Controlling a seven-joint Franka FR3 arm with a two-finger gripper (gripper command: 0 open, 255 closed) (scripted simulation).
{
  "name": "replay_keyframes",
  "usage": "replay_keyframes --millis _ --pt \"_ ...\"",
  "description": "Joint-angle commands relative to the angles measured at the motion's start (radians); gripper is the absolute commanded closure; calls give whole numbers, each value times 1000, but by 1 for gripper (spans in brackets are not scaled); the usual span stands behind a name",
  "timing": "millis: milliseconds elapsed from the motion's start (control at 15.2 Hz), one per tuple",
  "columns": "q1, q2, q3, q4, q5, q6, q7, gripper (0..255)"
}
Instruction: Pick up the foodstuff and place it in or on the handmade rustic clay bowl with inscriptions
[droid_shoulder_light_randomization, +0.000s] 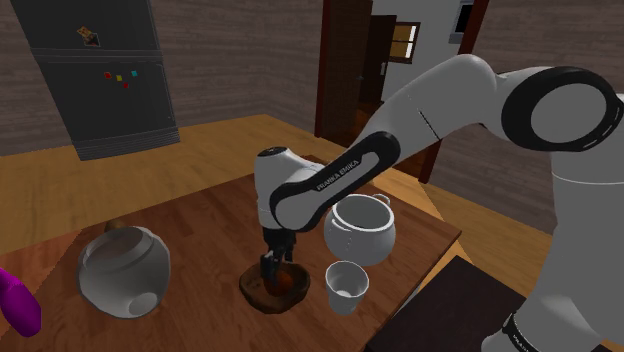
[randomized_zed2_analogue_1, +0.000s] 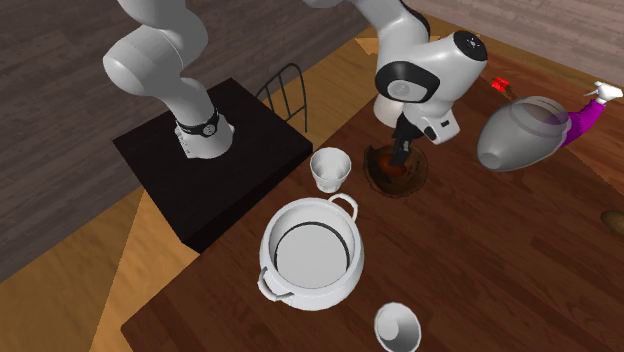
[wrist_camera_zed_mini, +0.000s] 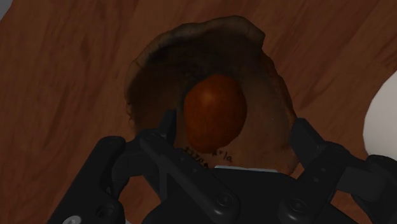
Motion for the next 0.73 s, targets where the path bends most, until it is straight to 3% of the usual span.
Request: replay_keyframes --millis 0,132,660 --pt "-7 -25 2 20 6 -45 -7 0" --pt "-12 -54 6 43 13 -96 -12 0" --pt "-12 -54 5 43 13 -96 -12 0"
